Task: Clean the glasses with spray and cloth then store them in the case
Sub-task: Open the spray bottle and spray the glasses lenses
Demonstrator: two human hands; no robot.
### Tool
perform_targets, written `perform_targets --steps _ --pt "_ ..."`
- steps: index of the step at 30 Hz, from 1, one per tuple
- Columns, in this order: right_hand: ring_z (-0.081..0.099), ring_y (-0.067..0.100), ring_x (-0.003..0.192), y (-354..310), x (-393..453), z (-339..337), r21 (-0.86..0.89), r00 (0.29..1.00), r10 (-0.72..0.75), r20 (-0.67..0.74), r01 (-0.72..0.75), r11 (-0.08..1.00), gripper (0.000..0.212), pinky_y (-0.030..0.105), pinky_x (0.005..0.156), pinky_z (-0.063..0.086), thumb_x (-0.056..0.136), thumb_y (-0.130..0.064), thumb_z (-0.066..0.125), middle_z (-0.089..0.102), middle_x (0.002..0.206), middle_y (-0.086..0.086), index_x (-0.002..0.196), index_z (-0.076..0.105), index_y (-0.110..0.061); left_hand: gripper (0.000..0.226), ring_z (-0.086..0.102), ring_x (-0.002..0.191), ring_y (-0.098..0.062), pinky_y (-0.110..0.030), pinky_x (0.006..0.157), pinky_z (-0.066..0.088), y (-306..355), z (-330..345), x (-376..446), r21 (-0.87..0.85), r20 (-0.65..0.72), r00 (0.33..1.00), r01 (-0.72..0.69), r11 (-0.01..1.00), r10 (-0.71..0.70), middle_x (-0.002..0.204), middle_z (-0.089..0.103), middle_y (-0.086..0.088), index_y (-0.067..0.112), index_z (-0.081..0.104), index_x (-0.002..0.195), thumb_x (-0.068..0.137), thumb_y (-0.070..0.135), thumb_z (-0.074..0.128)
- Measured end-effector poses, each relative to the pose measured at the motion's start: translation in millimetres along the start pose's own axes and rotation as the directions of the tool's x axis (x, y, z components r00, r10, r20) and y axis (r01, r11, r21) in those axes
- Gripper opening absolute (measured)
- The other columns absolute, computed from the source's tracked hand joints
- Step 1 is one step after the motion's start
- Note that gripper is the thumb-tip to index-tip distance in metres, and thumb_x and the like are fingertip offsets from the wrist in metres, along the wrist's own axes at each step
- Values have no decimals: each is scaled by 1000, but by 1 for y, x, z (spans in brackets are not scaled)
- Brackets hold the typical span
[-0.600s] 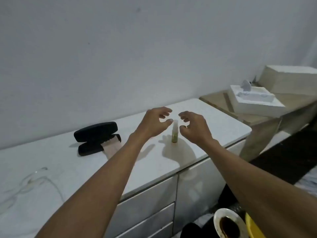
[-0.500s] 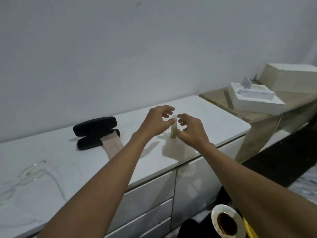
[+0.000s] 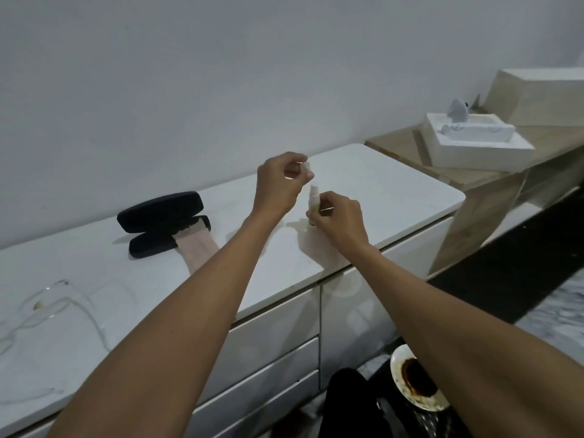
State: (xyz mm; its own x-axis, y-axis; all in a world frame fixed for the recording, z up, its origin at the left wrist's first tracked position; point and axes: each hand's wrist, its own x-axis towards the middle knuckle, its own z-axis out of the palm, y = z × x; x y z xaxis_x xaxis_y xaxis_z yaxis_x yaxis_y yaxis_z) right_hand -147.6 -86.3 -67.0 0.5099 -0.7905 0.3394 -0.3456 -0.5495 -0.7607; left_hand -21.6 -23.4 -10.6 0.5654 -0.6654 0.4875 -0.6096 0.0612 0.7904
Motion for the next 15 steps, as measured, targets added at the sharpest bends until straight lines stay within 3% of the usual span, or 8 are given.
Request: perform_targets --steps 2,5,9,12,15 --pt "72 18 85 1 2 -2 -11 1000 8 -14 -8 1000 19 42 84 58 88 -25 74 78 94 1 101 74 -12 30 70 79 -7 -11 73 54 0 -2 2 -11 -18 1000 15 1000 -15 87 73 -1 8 72 113 83 9 78" --pt "74 20 87 3 3 -4 21 999 33 -25 -32 999 26 44 86 59 87 -24 74 78 99 3 112 71 -14 22 70 79 -9 -7 69 50 -12 -2 -3 20 30 998 58 998 -59 87 73 0 7 74 101 80 4 80" --pt "76 20 87 5 3 -7 40 998 50 -34 -48 998 35 43 86 60 88 -24 74 78 102 4 121 65 -18 21 69 79 -14 -21 75 55 -31 4 -21 116 98 988 111 987 -122 86 75 0 15 75 89 73 5 85" --pt "76 20 86 8 1 -8 32 999 40 -29 -39 999 33 43 84 61 88 -23 75 78 102 5 119 66 -17 20 65 74 -8 -16 68 51 -38 10 -30 113 126 977 158 981 -172 82 74 2 16 74 84 72 4 86" --pt "76 20 86 10 0 -8 31 999 39 -29 -38 999 32 43 84 60 87 -23 76 78 103 4 117 65 -18 19 67 79 -12 -24 75 53 -42 15 -35 137 146 970 175 975 -195 83 75 1 16 75 84 72 7 86"
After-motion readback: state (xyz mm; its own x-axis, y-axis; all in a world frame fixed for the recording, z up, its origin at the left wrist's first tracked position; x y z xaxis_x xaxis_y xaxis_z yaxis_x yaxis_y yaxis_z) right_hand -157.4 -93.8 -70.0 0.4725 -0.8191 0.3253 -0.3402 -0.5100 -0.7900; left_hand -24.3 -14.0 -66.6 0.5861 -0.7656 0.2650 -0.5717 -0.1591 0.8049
